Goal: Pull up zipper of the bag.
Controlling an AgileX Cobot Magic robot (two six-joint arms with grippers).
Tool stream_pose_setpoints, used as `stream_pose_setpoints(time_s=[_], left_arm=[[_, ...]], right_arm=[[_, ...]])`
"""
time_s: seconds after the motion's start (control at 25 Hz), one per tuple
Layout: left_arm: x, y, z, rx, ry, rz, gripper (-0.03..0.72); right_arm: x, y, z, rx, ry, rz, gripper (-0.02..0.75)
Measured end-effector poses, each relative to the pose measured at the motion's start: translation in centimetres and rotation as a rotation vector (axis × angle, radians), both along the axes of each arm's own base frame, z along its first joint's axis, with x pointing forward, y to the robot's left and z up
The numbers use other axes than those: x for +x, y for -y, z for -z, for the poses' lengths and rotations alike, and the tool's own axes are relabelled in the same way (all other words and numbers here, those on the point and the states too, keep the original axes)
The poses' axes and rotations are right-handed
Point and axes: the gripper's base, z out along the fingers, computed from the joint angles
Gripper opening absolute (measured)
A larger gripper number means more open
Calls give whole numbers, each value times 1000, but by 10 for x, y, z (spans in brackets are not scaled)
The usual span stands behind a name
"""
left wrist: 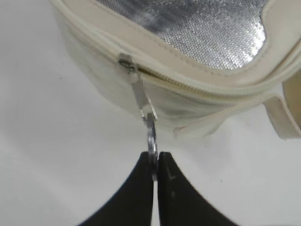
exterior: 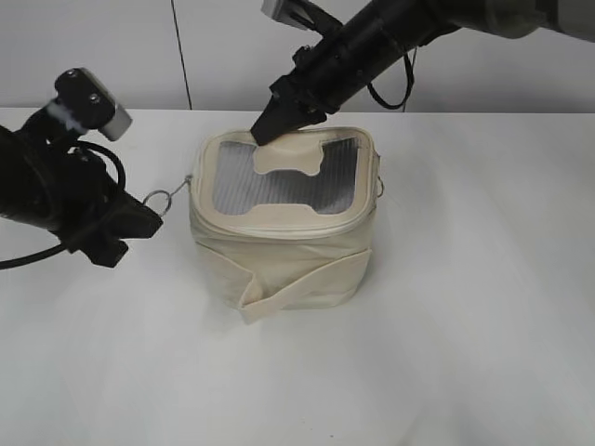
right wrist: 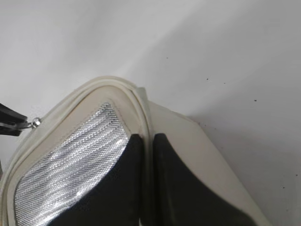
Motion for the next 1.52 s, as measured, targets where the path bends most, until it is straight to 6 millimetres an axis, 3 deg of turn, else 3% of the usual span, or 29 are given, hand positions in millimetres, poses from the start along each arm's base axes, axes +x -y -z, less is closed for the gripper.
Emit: stream_pose_setpoints(time_s=[0.32,0.64,0.8,0.92,1.04,1.2,1.28,1.44,1.52], left_arm=[[-18,3,2,-16,-56,45,8],[-54,59,3,-33,-68,245,11],[-68,92,5,-48,-8,254,13],[-69,102,6,-77,-10,205,18],[-64,98,5,-106,-44,150,80],[-53,74,-6,-169,-131,105,342],[-48,58,-14,-202,-172,68,435],[-32,27,-34,-224,-151,-27,424],[-10,22,-51,-240,-103,-44,389]], right_arm=[[0,0,0,1,-10,9,41],[0,0,0,0,-21,20,41],[0,0,0,0,-23,19,41],[0,0,0,0,-33,26,41],[1,2,0,1,-56,61,78],[12,24,-6,11,-66,123,335],[19,43,-16,17,-66,171,386],[27,95,-41,4,-53,289,384],[20,120,-40,-3,-82,344,382]])
